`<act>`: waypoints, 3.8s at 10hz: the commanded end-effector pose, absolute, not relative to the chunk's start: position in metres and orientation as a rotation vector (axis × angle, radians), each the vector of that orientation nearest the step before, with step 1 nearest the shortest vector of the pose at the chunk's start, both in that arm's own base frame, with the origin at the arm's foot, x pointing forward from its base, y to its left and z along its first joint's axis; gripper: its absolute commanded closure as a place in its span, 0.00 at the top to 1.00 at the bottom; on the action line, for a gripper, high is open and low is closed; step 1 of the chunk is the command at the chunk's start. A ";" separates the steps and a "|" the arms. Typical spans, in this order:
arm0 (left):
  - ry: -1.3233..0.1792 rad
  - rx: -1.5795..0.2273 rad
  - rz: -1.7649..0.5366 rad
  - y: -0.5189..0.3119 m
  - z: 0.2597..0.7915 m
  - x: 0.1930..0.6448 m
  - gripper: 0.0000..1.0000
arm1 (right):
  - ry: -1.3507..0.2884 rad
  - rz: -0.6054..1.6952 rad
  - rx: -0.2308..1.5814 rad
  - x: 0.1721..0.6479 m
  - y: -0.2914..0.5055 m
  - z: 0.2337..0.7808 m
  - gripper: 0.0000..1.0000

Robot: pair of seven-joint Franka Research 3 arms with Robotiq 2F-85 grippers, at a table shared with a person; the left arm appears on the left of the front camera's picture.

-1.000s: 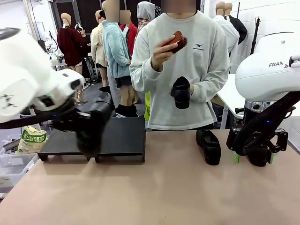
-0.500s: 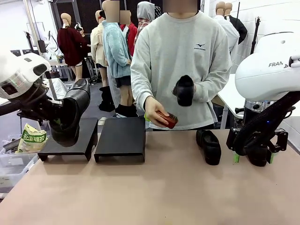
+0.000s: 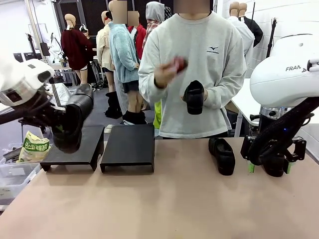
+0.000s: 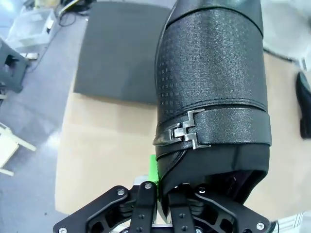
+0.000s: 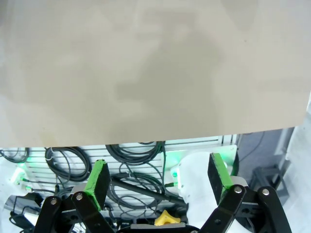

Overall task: Organize the shoes by placing them on the stand.
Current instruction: Place the Shoe from the middle of the table onto the Shoes Stand.

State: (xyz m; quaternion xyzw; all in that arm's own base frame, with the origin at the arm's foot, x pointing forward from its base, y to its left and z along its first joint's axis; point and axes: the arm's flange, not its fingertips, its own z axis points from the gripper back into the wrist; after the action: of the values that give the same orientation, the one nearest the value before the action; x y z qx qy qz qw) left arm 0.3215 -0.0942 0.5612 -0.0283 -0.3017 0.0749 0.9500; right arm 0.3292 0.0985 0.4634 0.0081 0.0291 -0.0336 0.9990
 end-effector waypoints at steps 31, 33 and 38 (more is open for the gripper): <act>-0.441 -0.140 0.139 0.099 0.435 0.530 0.00 | 0.061 -0.074 0.018 0.329 0.100 0.463 1.00; -0.431 -0.147 0.132 0.099 0.428 0.534 0.00 | 0.061 -0.074 0.018 0.329 0.100 0.463 1.00; -0.452 -0.157 0.108 0.103 0.418 0.539 0.00 | 0.061 -0.074 0.018 0.329 0.100 0.463 1.00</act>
State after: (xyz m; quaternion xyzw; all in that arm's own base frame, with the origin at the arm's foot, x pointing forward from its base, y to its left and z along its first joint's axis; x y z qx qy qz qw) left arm 0.5325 0.0932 0.4156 -0.0649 -0.2032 0.0624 0.9750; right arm 0.3292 0.0985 0.4636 0.0081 0.0290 -0.0335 0.9990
